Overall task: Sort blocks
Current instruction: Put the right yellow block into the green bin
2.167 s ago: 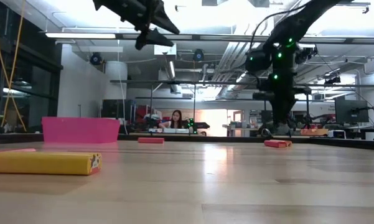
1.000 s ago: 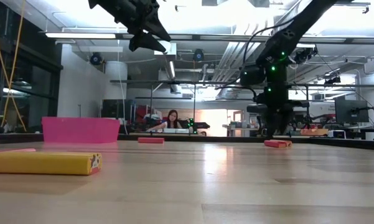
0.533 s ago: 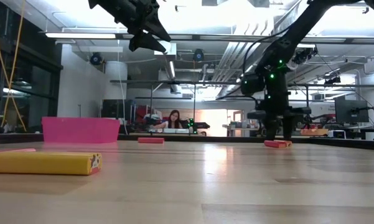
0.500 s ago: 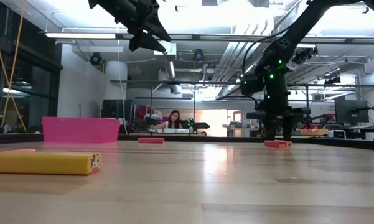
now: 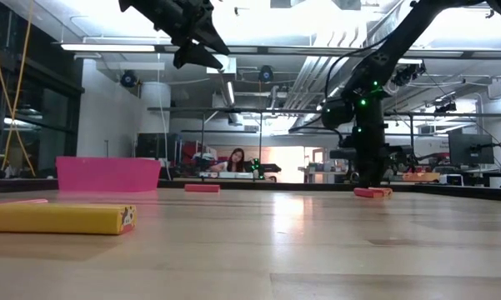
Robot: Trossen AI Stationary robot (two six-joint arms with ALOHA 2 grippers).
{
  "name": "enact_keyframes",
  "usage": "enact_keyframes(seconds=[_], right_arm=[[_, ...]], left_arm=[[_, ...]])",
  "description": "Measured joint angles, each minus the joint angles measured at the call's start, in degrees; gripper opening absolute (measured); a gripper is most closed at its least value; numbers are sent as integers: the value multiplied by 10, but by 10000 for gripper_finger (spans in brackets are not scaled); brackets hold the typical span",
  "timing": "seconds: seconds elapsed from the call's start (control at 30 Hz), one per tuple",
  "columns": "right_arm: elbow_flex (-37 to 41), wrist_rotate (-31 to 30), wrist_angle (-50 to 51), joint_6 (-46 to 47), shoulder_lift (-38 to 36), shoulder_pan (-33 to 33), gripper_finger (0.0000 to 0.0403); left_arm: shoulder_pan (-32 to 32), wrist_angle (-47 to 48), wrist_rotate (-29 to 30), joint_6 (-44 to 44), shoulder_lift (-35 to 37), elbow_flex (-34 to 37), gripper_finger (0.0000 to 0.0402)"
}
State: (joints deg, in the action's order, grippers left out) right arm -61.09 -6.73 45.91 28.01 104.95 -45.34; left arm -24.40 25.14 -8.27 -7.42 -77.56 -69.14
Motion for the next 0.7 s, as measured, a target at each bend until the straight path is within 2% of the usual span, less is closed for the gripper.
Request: enact_keyframes(seconds=[0.2,0.37,0.5,0.7], right_arm=[[6,4,-2,0,-75,0,1],[4,35,-38,6,-157,1,0],[3,108,-188,86,-219,22,0],[1,105,-516,198,-249,97,0]], left_arm=[[0,-47,0,-4,3,-13,207],[2,-81,5,69,4,-41,207],[5,-136,22,130,-5,-42,207],[23,-131,103,222,-48,-41,207]])
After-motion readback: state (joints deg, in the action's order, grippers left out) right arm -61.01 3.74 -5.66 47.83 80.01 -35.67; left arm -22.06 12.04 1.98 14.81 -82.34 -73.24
